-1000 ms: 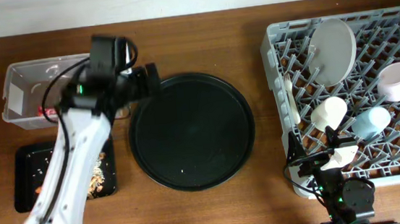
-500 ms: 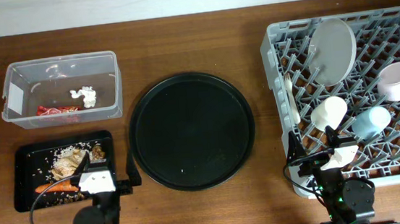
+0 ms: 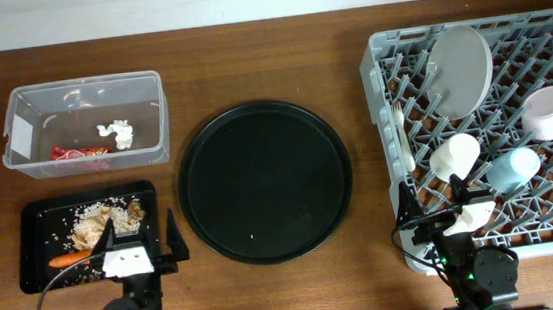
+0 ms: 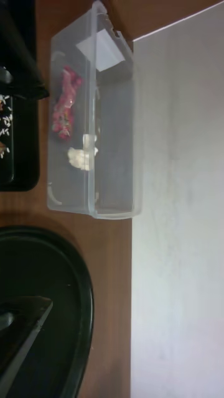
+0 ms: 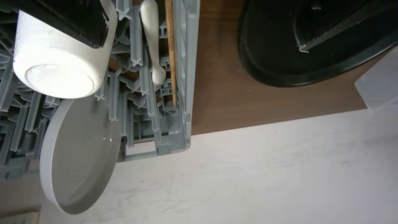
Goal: Sort waste into correct bins and load items into the dishwasher rack
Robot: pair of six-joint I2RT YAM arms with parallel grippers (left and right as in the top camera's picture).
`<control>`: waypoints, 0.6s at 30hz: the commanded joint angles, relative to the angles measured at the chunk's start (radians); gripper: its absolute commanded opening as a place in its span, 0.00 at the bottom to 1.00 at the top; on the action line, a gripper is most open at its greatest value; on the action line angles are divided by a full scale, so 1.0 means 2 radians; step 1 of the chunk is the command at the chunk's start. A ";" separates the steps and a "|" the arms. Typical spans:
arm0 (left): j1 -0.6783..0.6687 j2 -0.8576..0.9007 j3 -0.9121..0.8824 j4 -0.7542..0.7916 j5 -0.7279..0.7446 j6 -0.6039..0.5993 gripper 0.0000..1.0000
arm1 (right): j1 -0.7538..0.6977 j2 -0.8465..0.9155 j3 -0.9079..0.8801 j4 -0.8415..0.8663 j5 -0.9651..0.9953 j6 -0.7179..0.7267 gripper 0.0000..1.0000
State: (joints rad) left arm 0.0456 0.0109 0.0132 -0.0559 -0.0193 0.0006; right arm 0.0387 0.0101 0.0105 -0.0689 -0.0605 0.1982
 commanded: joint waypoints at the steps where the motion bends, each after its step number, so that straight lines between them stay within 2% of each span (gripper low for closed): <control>1: 0.002 -0.003 -0.002 -0.012 -0.023 0.008 0.99 | -0.003 -0.003 -0.002 -0.003 0.003 -0.004 0.99; 18: 0.002 -0.003 -0.002 -0.012 -0.015 0.008 0.99 | -0.003 -0.003 -0.002 -0.003 0.003 -0.004 0.99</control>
State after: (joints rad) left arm 0.0456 0.0109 0.0128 -0.0784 -0.0422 0.0010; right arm 0.0387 0.0101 0.0109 -0.0692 -0.0605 0.1982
